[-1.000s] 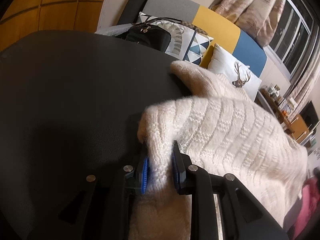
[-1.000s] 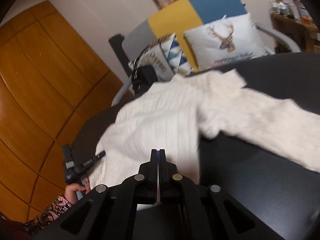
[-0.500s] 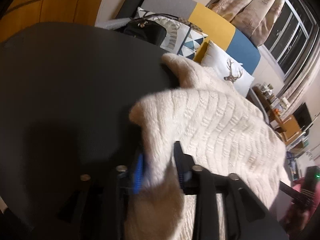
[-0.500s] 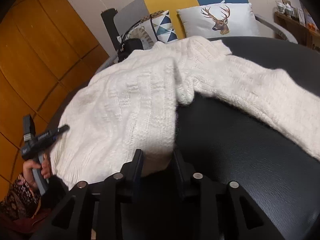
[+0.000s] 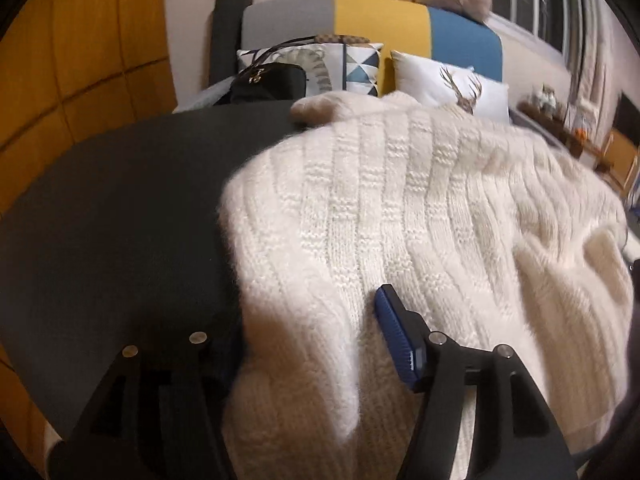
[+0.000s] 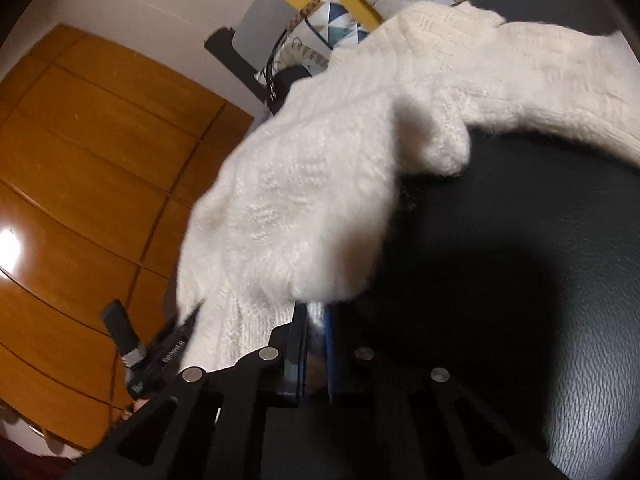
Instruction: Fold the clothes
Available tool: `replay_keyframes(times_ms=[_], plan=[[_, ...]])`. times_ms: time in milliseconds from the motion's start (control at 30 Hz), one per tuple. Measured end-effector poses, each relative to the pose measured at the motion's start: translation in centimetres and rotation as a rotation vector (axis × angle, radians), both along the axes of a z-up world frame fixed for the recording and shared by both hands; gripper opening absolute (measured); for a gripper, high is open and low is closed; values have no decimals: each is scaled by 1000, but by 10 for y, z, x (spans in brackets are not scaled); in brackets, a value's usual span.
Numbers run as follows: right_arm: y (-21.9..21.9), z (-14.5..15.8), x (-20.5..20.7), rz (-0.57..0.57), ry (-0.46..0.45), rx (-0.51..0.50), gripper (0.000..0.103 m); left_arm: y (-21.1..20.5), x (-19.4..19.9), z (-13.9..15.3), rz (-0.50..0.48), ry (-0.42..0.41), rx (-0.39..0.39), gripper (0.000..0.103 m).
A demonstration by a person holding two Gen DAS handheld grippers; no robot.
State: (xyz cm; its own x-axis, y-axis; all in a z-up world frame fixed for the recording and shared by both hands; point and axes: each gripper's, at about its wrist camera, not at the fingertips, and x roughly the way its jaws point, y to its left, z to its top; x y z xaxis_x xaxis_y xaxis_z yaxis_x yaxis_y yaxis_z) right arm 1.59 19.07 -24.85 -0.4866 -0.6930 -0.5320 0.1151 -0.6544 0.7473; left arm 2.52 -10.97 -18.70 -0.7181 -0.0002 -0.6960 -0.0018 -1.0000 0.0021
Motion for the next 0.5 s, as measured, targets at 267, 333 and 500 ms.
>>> replay_keyframes(times_ms=[267,333,500], plan=[[51,58,38,-84,120,-140,6,13,-1,16,-111,-14,156,15],[65,75,50,-103,152,-156,6,23,4,27,-164,5,214,15],[98,95,76,-175,182,-125,5,50,2,27,-234,-41,225,15]])
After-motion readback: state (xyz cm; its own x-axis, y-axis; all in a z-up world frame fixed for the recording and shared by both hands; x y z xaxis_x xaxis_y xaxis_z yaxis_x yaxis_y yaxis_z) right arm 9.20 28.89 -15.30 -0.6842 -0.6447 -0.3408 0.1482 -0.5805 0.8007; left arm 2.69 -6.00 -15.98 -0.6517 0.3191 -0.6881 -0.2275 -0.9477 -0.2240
